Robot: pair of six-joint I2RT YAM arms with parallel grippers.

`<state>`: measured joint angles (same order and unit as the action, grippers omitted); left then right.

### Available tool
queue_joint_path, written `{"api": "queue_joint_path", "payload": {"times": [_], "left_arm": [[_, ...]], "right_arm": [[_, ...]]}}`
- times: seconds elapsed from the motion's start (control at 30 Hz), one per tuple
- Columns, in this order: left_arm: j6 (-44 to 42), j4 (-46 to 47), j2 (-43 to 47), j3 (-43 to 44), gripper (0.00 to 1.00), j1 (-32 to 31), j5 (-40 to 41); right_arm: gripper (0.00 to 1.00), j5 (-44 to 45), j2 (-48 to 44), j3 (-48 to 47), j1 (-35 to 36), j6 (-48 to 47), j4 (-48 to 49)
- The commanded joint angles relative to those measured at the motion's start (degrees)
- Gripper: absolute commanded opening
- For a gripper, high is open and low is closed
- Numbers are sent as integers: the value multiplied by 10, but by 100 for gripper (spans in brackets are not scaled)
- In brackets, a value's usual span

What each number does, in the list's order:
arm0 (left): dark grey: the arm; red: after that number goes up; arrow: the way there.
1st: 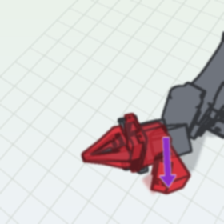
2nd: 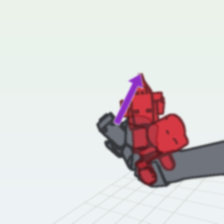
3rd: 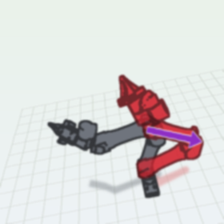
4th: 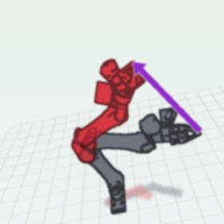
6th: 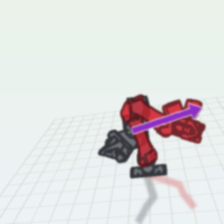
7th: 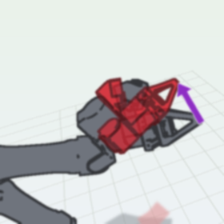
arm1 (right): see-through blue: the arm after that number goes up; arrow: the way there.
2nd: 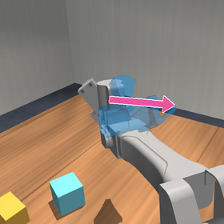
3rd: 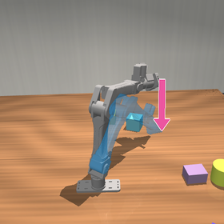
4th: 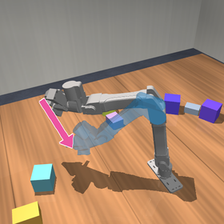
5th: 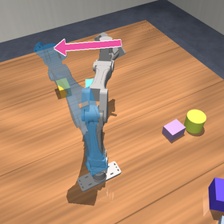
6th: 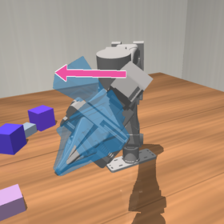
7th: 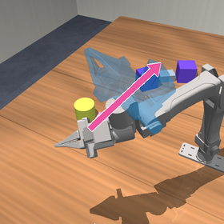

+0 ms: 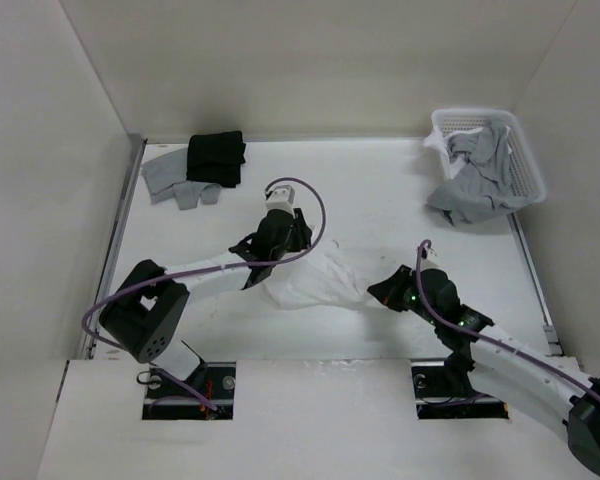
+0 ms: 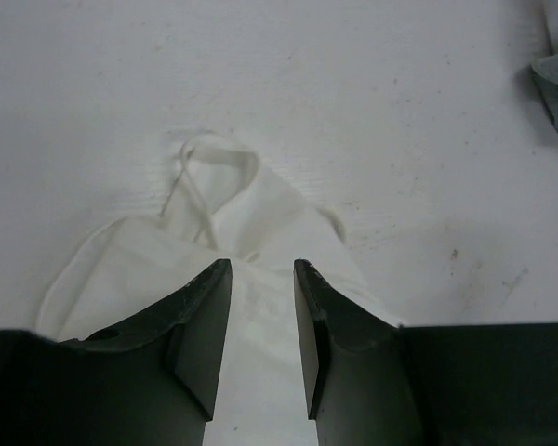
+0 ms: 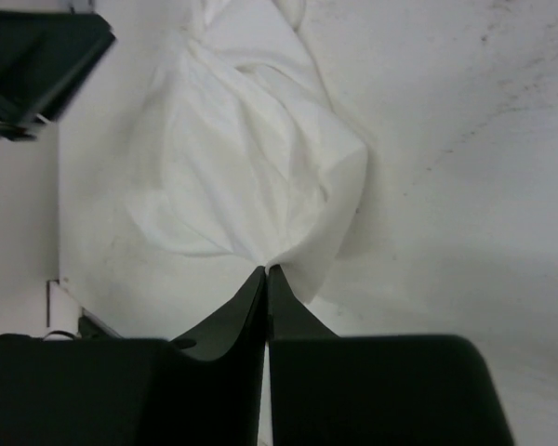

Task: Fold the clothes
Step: Move the tank top to the center of the board

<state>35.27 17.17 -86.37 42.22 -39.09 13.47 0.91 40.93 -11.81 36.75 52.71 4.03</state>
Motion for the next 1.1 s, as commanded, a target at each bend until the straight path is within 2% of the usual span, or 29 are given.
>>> {"api": "queue_joint_path", "payload": {"times": [0.0, 0.2, 0.43, 0.53, 0.67, 0.83, 1.07], "left_arm": [[-74, -29, -48, 60, 32, -13, 24], [-111, -66, -86, 103, 27, -48, 22], [-119, -105, -83, 90, 22, -78, 37], [-118, -106, -82, 80, 29, -81, 75], [-124, -95, -88, 74, 33, -83, 106], [-125, -84, -100, 74, 34, -81, 111], [-129, -80, -115, 77, 20, -79, 95]], "right_arm": [[6, 7, 25, -4, -8, -2, 40], [7, 0, 50, -8, -15, -15, 67], [8, -8, 46, -3, -34, -23, 73], [9, -16, 52, -3, -38, -26, 84], [9, -21, 64, -2, -38, -27, 94], [9, -27, 76, -1, -38, -27, 104], [9, -28, 84, -6, -38, -29, 112]]}}
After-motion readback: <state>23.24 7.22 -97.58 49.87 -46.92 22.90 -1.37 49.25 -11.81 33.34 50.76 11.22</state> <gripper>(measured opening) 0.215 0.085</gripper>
